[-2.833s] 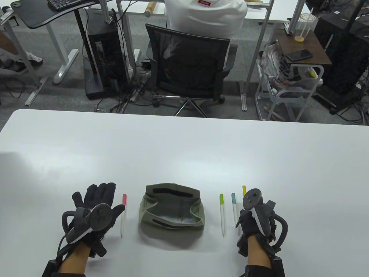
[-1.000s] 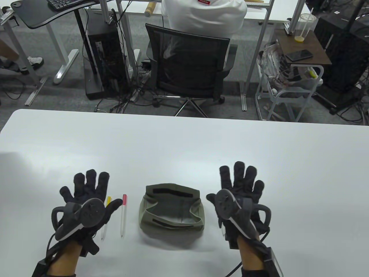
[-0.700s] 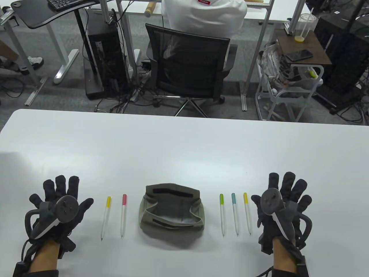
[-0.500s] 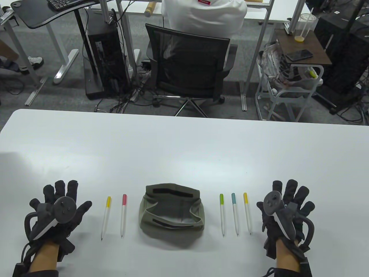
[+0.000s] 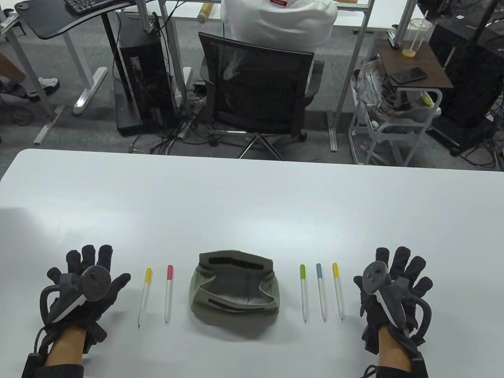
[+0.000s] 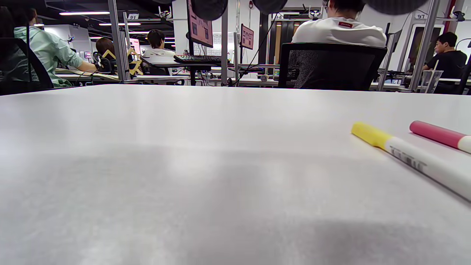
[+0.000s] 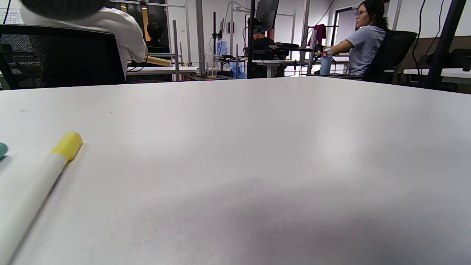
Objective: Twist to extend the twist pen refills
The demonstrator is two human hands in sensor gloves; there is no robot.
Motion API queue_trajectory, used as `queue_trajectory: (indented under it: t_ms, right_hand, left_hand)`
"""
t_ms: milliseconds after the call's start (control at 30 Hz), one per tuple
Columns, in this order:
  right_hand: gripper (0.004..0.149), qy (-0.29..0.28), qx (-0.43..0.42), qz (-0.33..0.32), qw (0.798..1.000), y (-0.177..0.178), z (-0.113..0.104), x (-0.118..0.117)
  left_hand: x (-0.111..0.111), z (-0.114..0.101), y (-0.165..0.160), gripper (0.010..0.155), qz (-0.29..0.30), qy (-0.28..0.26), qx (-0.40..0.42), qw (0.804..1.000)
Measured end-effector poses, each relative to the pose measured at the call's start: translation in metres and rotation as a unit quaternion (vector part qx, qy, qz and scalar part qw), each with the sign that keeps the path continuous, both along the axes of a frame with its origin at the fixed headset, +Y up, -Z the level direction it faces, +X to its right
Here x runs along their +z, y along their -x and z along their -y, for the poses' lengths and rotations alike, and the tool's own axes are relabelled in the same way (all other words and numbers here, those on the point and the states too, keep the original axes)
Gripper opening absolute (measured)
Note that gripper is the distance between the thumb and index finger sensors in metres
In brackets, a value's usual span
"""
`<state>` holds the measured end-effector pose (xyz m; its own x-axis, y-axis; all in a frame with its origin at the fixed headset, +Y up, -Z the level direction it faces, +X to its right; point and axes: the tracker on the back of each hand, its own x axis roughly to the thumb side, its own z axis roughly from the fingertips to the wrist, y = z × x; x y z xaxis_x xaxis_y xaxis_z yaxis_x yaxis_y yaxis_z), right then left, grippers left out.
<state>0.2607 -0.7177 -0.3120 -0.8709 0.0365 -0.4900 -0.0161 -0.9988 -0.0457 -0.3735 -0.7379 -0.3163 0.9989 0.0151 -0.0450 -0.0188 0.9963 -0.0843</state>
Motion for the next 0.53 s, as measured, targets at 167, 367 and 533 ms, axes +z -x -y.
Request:
queue_trajectory:
  t_ms: [167, 367, 533]
  right_hand:
    - [0.086, -0.008, 0.002, 0.004, 1.0, -0.0003, -0.0024, 0.0014]
    - [0.086, -0.016, -0.002, 0.008, 1.0, -0.0014, -0.0044, 0.0024]
    - [0.087, -0.022, 0.011, 0.001, 1.0, 0.002, -0.007, 0.0041]
  left_hand:
    - [-0.0007, 0.0003, -0.0007, 0.089, 0.001, -0.002, -0.007, 1.0]
    - [-0.0007, 0.0005, -0.0002, 0.089, -0.002, 0.0, -0.007, 1.0]
    - [-0.0006, 0.0, -0.0004, 0.089, 0.001, 0.001, -0.007, 1.0]
